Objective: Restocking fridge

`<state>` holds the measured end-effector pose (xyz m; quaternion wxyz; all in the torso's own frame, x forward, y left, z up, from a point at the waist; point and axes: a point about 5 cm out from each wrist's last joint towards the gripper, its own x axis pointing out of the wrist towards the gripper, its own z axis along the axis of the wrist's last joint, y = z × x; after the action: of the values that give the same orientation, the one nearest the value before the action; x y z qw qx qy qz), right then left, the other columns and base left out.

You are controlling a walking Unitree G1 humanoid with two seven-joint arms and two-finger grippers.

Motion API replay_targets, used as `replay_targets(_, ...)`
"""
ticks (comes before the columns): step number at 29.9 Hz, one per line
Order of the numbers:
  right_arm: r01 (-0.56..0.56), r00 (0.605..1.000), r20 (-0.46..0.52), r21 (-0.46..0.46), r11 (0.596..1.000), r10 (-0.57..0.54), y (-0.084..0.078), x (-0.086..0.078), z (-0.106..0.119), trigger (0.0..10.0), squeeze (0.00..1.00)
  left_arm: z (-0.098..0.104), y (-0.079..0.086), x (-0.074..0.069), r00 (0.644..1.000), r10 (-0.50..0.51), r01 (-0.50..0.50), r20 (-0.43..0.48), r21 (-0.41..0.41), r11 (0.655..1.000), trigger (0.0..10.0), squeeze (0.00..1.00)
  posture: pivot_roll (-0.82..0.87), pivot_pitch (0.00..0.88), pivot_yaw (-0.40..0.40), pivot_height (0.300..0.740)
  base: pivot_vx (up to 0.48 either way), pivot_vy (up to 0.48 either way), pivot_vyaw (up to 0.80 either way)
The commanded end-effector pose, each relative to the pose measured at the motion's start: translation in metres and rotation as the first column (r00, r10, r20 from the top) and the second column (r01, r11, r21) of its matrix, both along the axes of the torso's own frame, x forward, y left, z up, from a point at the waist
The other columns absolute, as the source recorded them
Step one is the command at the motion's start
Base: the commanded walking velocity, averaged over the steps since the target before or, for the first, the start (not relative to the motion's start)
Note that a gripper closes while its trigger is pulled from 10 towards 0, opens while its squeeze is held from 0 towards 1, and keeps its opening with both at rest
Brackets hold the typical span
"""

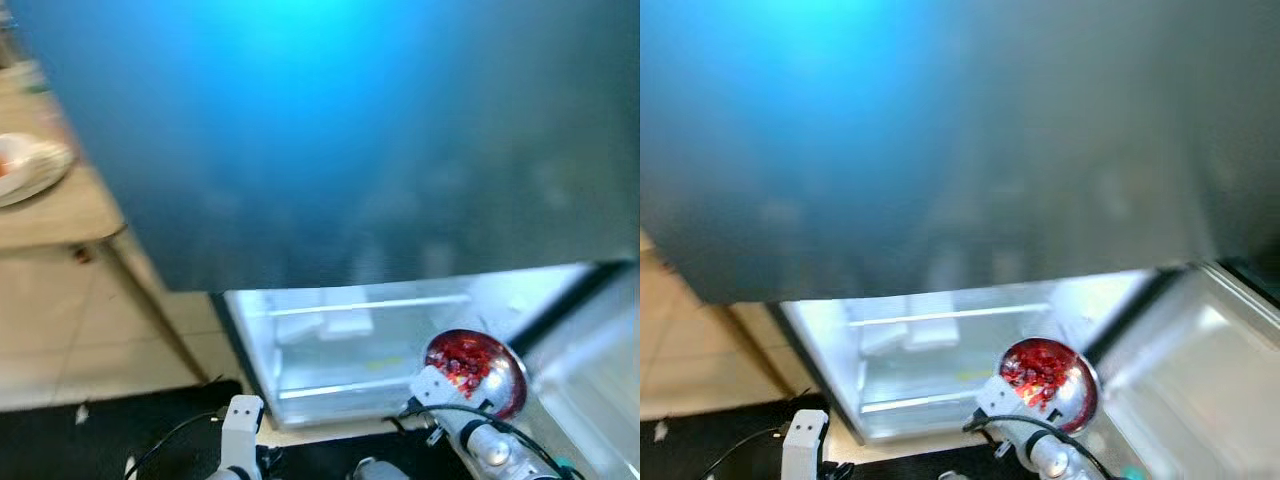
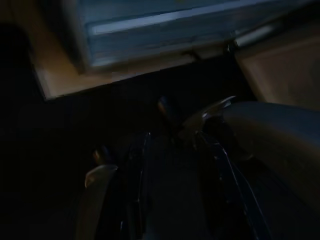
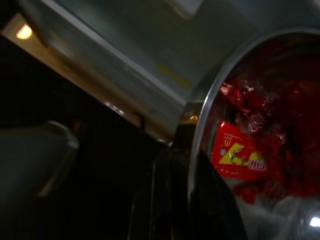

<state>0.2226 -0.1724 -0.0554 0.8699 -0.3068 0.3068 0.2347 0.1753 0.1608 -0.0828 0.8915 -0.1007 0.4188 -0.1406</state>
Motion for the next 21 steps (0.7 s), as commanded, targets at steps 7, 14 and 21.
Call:
replay_targets(7,0.000,0.999,0.037,-0.013,1.000,0.000,-0.003,0.006,0.005,10.0,0.00,-0.004,0.001,-0.010,0.999,-0.016,0.016,-0.031,0.006,1.000,10.0,0.00,-0.03,0.086,-0.001,0.740,0.000,0.000,0.00)
replay_targets(14,-0.050,0.998,0.046,-0.007,0.999,0.050,0.004,0.007,0.006,10.0,0.00,-0.004,-0.002,-0.008,0.999,-0.050,0.050,-0.022,0.011,0.999,10.0,0.00,-0.03,0.088,0.000,0.740,0.000,0.000,0.00)
replay_targets(21,-0.152,0.986,0.071,-0.024,0.988,0.153,0.023,0.011,0.009,10.0,0.00,0.004,-0.014,0.005,0.984,-0.170,0.168,0.054,0.034,0.985,10.0,0.00,-0.03,0.091,0.000,0.740,0.000,0.000,0.00)
